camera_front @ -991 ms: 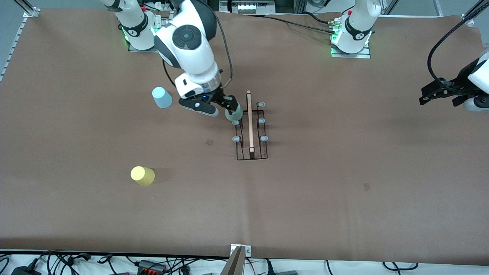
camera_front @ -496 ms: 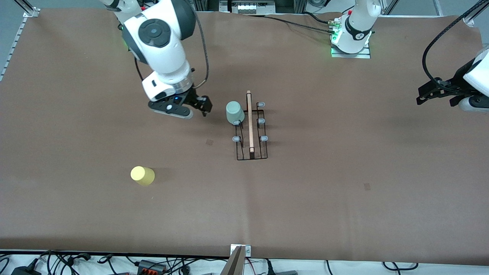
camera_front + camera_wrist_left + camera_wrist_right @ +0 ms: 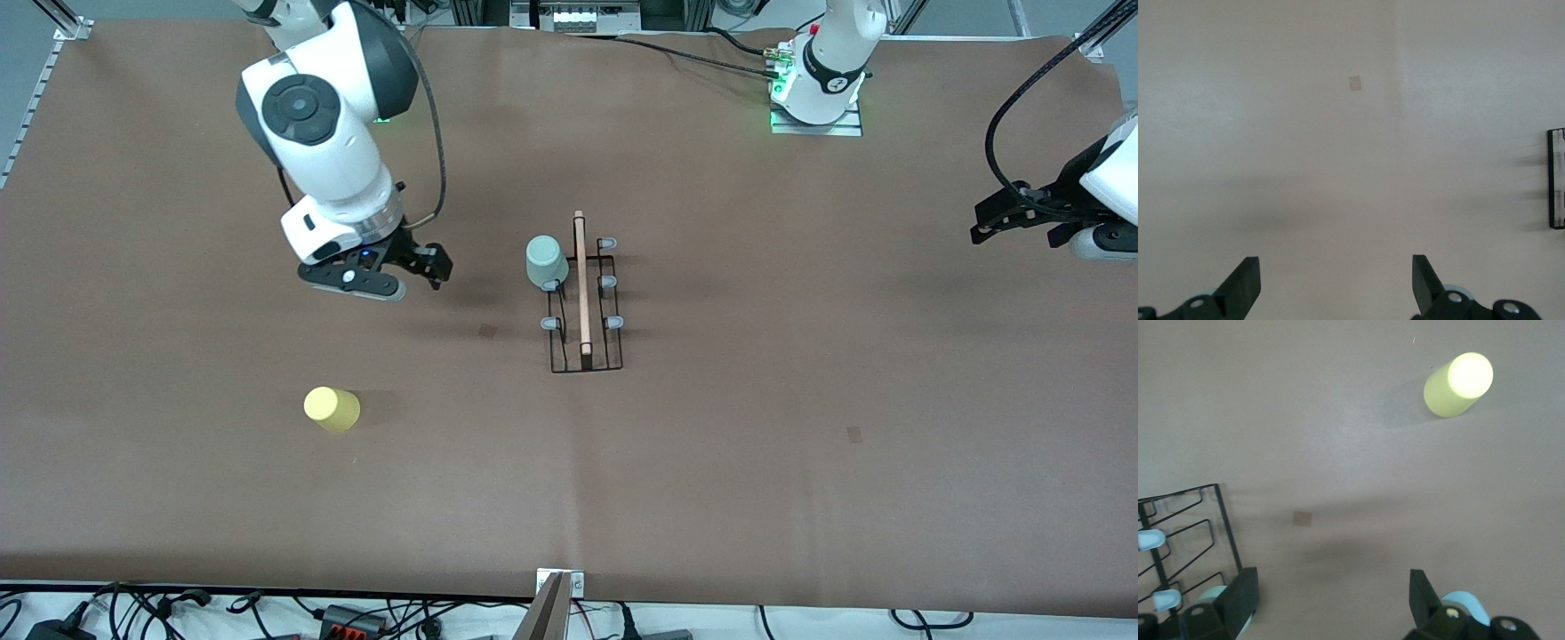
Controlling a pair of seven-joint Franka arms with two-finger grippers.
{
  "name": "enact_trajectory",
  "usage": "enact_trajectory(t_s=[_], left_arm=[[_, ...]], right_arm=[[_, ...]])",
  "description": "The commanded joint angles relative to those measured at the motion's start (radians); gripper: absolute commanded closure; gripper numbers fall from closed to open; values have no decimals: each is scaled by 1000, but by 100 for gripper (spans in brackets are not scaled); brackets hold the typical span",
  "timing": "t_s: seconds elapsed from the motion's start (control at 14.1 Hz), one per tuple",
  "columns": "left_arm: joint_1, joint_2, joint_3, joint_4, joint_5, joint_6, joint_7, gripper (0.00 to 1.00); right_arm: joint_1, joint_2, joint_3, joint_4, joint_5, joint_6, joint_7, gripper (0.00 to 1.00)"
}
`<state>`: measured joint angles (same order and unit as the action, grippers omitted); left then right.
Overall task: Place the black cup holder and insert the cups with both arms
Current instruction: 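Open the right gripper and draw it back from the teal cup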
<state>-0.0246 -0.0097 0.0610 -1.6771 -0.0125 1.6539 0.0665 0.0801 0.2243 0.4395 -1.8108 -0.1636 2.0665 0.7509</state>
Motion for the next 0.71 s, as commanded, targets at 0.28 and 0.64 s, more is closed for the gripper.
enact_trajectory(t_s=[0.28,0.64], left_arm=[[-9,-15,-4,-4,23,-14,-10,0],[-9,-13,-3,-4,23,-11,-8,0]], right_arm=[[-3,52,-10,8,-7,-23,-81,0],[0,66,-10,8,-7,-25,-128,0]])
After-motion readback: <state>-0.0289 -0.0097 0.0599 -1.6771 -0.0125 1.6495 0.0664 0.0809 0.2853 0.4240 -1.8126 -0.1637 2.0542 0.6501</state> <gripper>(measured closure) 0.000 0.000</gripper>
